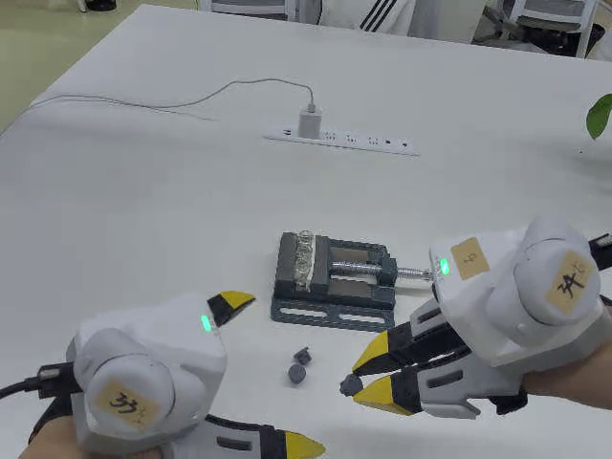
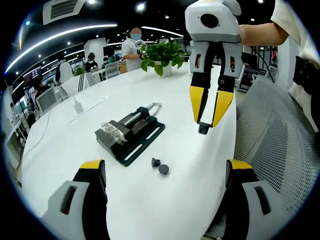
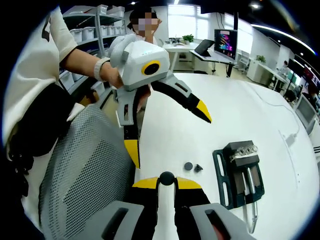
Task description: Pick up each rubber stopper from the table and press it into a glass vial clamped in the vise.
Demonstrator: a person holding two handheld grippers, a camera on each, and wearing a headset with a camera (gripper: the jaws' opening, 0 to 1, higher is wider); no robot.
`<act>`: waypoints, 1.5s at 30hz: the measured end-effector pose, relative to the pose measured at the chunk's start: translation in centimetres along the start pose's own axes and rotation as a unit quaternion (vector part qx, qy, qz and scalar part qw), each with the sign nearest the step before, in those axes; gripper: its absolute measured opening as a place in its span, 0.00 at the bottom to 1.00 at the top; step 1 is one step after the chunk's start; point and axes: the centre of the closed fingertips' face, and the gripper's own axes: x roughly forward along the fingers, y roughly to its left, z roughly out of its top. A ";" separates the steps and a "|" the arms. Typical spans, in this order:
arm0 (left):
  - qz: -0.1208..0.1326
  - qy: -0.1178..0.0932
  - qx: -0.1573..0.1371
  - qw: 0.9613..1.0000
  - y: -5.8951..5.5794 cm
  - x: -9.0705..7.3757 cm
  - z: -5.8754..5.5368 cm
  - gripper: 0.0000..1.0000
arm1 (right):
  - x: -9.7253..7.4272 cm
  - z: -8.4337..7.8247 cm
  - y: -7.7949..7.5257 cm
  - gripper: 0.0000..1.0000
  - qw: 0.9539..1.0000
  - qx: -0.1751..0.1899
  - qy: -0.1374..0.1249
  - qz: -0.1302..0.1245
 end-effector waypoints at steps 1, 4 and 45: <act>0.005 -0.002 -0.007 1.000 0.2 -0.2 -0.1 0.99 | 0.0 0.0 0.0 0.07 1.000 0.000 0.000 0.000; 0.010 -0.007 -0.014 1.000 0.6 -0.5 -0.1 0.99 | 0.0 -0.1 0.0 0.07 1.000 0.001 0.002 0.000; 0.036 -0.016 -0.034 0.999 1.8 -1.1 -0.7 0.99 | -1.5 0.3 -9.4 0.07 0.995 -0.047 0.093 -0.006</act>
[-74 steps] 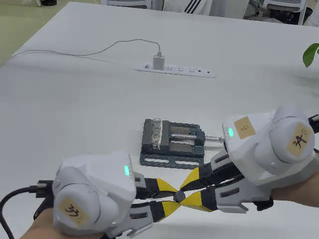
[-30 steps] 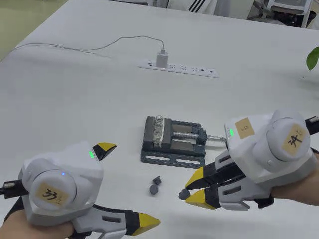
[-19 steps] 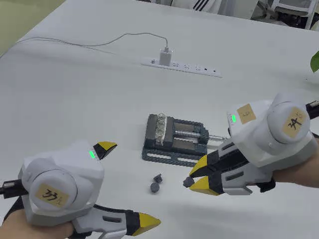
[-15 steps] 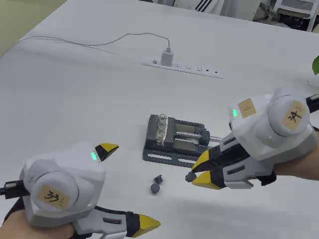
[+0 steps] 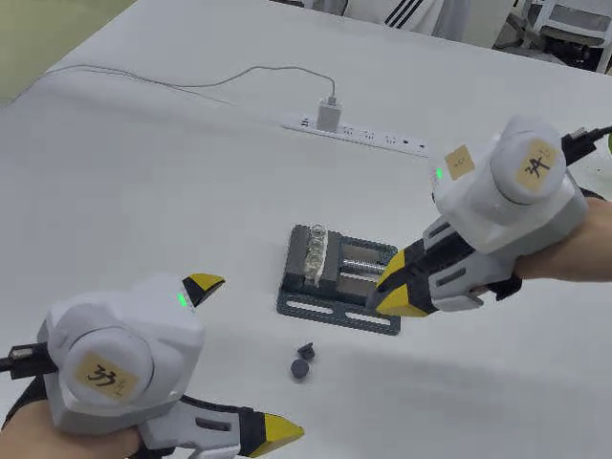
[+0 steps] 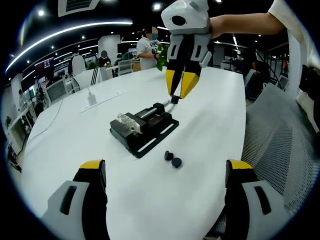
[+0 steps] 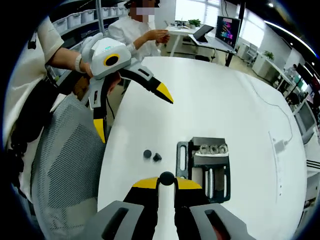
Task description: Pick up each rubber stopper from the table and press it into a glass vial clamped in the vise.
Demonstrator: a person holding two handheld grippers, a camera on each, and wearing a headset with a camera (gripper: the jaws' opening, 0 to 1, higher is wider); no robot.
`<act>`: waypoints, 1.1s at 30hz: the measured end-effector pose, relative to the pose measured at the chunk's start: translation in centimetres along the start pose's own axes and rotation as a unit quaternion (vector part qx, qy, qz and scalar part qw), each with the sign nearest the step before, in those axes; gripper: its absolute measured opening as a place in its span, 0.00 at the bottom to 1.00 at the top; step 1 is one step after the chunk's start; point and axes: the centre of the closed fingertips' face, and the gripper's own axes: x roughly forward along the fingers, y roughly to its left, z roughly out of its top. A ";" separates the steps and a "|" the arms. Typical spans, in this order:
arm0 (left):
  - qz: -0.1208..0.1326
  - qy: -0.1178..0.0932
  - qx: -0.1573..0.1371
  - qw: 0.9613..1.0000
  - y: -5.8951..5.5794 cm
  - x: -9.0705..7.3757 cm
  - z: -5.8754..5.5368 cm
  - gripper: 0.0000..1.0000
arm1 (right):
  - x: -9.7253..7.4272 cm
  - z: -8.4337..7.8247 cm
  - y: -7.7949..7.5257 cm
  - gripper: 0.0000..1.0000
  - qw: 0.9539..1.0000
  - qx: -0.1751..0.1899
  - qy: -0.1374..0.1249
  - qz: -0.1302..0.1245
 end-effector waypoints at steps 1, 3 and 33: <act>0.000 0.000 -0.001 1.000 0.0 0.0 0.0 0.99 | 0.0 0.1 -0.4 0.07 1.000 -0.007 0.002 0.001; 0.000 0.001 -0.002 1.000 0.0 0.0 -0.1 0.99 | 0.0 0.1 -1.0 0.07 1.000 -0.008 0.007 -0.001; -0.009 0.002 -0.025 1.000 0.0 1.0 -0.9 0.99 | 1.0 3.1 -8.4 0.07 0.994 -0.074 0.078 0.026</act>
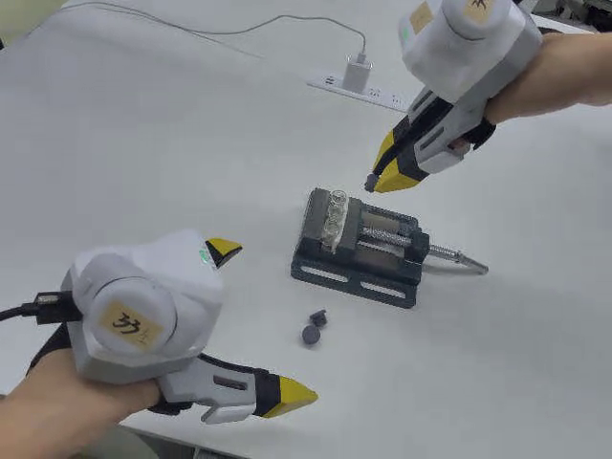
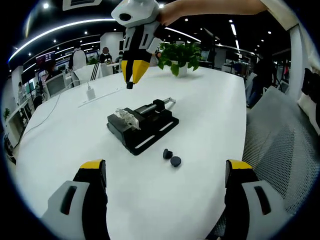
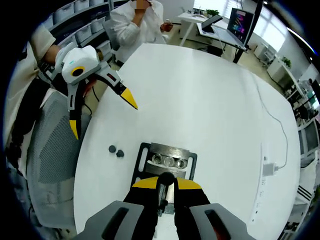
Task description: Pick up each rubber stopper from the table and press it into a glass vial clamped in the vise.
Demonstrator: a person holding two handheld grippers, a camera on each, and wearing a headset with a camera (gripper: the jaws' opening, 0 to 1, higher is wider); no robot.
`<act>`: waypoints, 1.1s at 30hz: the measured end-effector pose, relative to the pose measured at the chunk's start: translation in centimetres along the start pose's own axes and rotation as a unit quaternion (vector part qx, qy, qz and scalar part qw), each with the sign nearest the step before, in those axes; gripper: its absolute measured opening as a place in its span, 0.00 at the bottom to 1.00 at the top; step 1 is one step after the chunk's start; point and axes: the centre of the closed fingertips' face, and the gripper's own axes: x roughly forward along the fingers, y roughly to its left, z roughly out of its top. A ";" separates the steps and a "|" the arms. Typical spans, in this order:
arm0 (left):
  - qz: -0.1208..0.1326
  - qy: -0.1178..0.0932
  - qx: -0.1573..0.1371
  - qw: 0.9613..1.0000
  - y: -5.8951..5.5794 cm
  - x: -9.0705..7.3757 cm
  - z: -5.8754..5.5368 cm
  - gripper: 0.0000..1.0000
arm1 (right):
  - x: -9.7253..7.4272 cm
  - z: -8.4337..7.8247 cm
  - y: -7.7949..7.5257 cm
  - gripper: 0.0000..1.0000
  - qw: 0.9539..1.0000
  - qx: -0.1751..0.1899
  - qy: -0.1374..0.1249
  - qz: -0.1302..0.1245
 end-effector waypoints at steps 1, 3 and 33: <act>0.000 0.000 -0.001 1.000 0.0 0.1 0.0 0.99 | 0.1 0.0 -0.2 0.07 1.000 -0.005 0.006 0.004; -0.001 0.000 -0.003 1.000 0.0 0.1 -0.1 0.99 | 0.3 0.0 -0.6 0.07 1.000 -0.011 0.015 0.007; -0.007 0.010 -0.019 1.000 0.3 0.7 -0.5 0.98 | 4.1 -0.2 -2.1 0.06 0.998 -0.028 0.058 0.024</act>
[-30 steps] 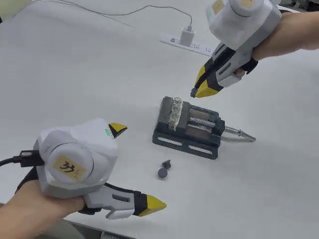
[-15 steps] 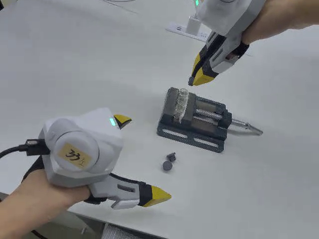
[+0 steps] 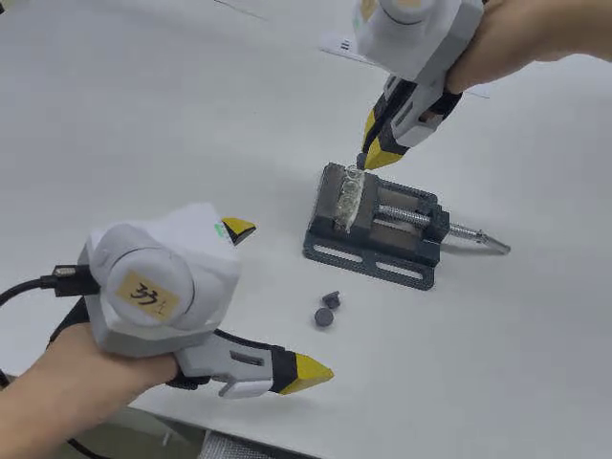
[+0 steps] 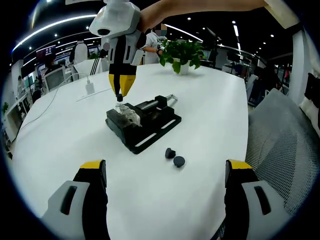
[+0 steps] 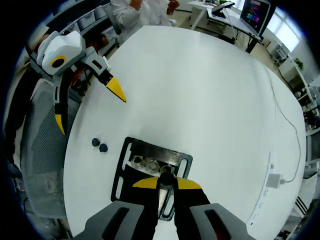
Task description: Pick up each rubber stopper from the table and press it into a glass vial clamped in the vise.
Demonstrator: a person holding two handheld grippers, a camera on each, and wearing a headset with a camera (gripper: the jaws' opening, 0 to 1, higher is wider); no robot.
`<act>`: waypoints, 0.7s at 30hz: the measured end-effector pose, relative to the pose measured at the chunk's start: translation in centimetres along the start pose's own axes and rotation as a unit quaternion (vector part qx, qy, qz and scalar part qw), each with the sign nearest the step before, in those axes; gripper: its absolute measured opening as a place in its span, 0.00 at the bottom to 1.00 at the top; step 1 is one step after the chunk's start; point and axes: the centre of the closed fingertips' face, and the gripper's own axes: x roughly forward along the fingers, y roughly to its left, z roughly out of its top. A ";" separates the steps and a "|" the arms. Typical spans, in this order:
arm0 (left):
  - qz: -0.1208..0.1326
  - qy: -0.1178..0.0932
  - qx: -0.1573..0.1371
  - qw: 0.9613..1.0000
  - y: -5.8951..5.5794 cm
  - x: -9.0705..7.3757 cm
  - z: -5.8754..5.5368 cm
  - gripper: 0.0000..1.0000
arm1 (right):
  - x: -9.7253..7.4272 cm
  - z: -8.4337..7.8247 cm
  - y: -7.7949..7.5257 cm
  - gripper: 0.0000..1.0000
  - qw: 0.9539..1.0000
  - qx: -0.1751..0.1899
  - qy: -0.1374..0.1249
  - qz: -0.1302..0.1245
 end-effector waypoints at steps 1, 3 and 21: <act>0.000 0.000 0.000 1.000 0.0 0.0 0.0 0.98 | 0.1 0.1 -0.1 0.06 1.000 0.000 0.000 0.000; -0.001 0.001 -0.001 1.000 -0.1 -0.1 -0.1 0.98 | 0.2 0.1 -0.1 0.06 1.000 -0.001 -0.001 0.002; 0.001 0.003 -0.009 1.000 0.2 -0.2 -0.4 0.98 | 0.9 0.2 0.0 0.06 1.000 -0.013 0.018 0.009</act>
